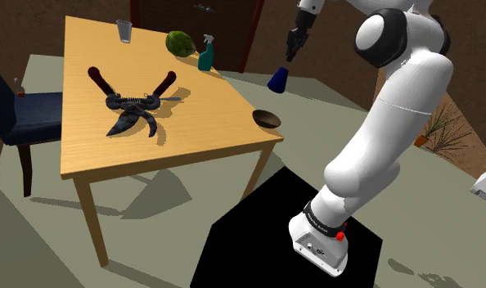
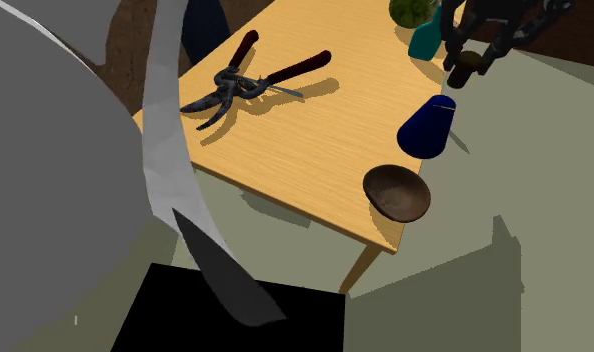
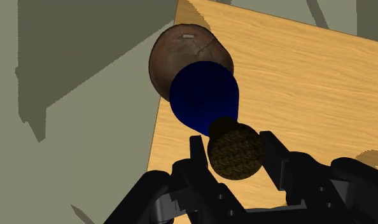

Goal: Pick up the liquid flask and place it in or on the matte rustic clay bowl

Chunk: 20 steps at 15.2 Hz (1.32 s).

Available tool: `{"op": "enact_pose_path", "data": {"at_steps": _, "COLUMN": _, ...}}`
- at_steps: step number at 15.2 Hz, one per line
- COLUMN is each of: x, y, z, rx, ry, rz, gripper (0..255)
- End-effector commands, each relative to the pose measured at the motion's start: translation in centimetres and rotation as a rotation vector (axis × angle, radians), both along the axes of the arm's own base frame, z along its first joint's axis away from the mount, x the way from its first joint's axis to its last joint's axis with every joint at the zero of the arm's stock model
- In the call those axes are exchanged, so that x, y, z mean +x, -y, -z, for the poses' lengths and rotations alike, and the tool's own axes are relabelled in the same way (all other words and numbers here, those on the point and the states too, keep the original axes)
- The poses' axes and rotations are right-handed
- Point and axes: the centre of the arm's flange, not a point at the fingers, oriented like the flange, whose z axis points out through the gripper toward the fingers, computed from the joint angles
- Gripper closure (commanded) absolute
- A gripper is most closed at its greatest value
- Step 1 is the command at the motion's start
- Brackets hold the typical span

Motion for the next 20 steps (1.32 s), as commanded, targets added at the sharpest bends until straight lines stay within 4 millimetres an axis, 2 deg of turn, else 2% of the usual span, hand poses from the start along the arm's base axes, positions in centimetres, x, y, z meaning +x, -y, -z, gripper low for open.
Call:
{"op": "enact_pose_path", "data": {"at_steps": 1, "x": -0.5, "y": 0.9, "z": 0.1, "rx": 0.0, "ry": 0.0, "rz": -0.001, "gripper": 255}}
{"op": "enact_pose_path", "data": {"at_steps": 20, "x": -0.5, "y": 0.9, "z": 10.2, "rx": 0.0, "ry": 0.0, "rz": -0.001, "gripper": 255}}
